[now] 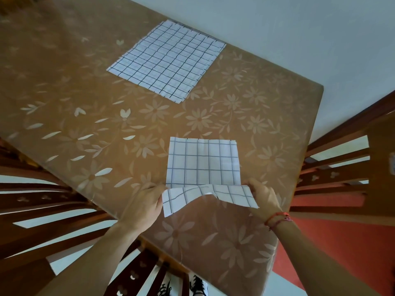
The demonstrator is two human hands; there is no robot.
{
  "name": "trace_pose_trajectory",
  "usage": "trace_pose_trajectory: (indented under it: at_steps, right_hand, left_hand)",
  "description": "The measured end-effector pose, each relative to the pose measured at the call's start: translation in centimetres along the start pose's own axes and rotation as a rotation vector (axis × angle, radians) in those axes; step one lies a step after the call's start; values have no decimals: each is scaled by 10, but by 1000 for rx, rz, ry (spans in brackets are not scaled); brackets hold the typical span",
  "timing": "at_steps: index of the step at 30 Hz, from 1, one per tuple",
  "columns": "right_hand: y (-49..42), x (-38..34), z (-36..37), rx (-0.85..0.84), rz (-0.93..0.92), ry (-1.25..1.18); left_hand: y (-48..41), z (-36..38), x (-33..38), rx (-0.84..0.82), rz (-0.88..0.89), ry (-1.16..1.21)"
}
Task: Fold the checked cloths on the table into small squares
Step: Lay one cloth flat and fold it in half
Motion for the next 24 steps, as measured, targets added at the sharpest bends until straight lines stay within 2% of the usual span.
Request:
trace_pose_trajectory:
  at_steps: [3, 5, 6, 7, 9, 12, 13, 15, 16, 20, 24]
  right_hand:
    - [-17, 7, 3, -62, 159, 30]
    - [-20, 19, 11, -340, 448, 196]
    - [-15, 19, 11, -450, 496, 345]
    - [-21, 31, 18, -441, 525, 395]
    - [-31, 49, 31, -554, 579, 336]
    - [-77, 102, 62, -472, 597, 135]
    - [-77, 83, 56, -376, 545, 40]
    - [-60, 3, 22, -99, 371, 15]
    - [-59, -10, 18, -48, 338, 6]
    - [-61, -22, 19, 19, 383, 77]
    - [-62, -23, 18, 61, 384, 93]
  left_hand:
    - [-14, 1, -7, -16, -143, 69]
    - [-21, 5, -14, -28, -192, 110]
    - [-24, 6, -15, -40, -219, 124]
    - [-28, 9, -18, -51, -239, 142]
    - [-34, 12, -20, -65, -276, 167]
    - [-44, 11, -15, -6, -325, 117]
    - [-48, 10, -13, 23, -352, 90]
    - [-58, 7, -7, 24, -432, 74]
    - [-63, 6, -5, 5, -467, 66]
    - [-71, 7, -4, -49, -465, 20]
    - [-66, 8, -5, -21, -490, 77]
Point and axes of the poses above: each hand's wrist, its own y-axis away from the middle knuckle, its own z-axis out of the palm, x = y × z, the point moved 2 cm from there along -y, towards the middle knuckle, and after that the axes turned 10 degrees about z, right-handed, at the moved point
